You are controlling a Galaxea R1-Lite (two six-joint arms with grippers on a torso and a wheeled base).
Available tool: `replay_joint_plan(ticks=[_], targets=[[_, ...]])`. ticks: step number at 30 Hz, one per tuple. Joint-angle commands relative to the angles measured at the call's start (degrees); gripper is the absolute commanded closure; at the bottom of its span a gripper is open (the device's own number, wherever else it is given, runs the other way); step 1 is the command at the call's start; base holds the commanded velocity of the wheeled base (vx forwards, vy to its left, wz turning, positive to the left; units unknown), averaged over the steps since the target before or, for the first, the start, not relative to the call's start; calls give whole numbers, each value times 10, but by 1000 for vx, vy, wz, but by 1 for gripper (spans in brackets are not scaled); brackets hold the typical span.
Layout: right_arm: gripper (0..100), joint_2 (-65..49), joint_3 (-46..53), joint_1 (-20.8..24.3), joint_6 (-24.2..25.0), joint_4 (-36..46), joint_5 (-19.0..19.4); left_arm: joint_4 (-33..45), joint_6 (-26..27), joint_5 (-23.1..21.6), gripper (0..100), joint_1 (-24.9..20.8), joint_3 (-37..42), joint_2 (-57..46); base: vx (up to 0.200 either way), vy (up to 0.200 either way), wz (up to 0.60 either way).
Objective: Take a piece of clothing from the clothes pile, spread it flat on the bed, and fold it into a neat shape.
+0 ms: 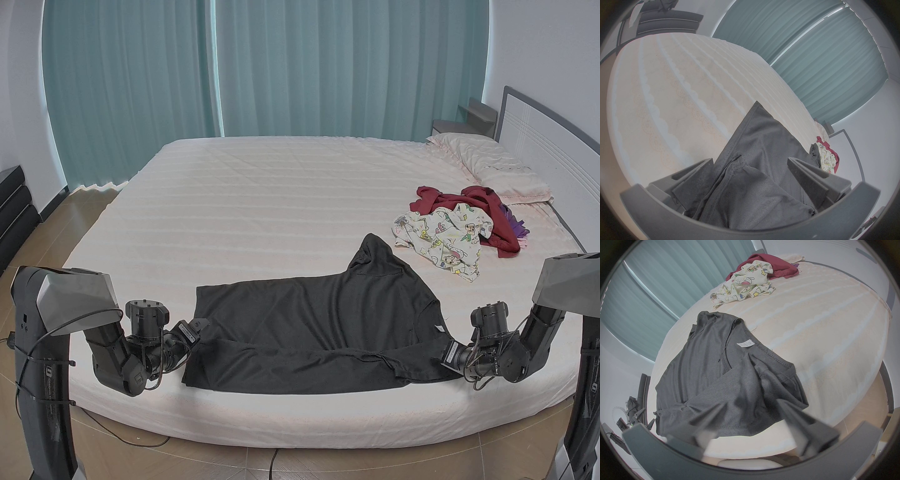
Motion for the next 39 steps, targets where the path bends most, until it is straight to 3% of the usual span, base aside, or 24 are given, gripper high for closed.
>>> replay_joint_plan(ticks=[1,7,14,19,25,27,31,39], targets=[[0,-22,-2,3,1,-8,0,-1,0,0,0,0,0,1,0,0,0],[0,-57,-6,13,8,-19,9,0,-1,0,0,0,-1,1,0,0,0],[0,-30,-34,136,93,-13,16,0,-1,0,0,0,0,1,0,0,0],[0,6,-74,190,122,-12,12,0,0,0,0,0,-1,1,0,0,0],[0,44,-127,223,134,-4,10,0,0,0,0,0,0,1,0,0,0],[0,55,-139,233,133,5,-10,0,-1,0,0,0,-1,1,0,0,0],[0,72,-180,236,128,39,-38,0,-2,0,0,0,-1,1,0,0,0],[0,102,-232,237,108,66,-40,-1,-2,0,0,0,-2,1,0,0,0]])
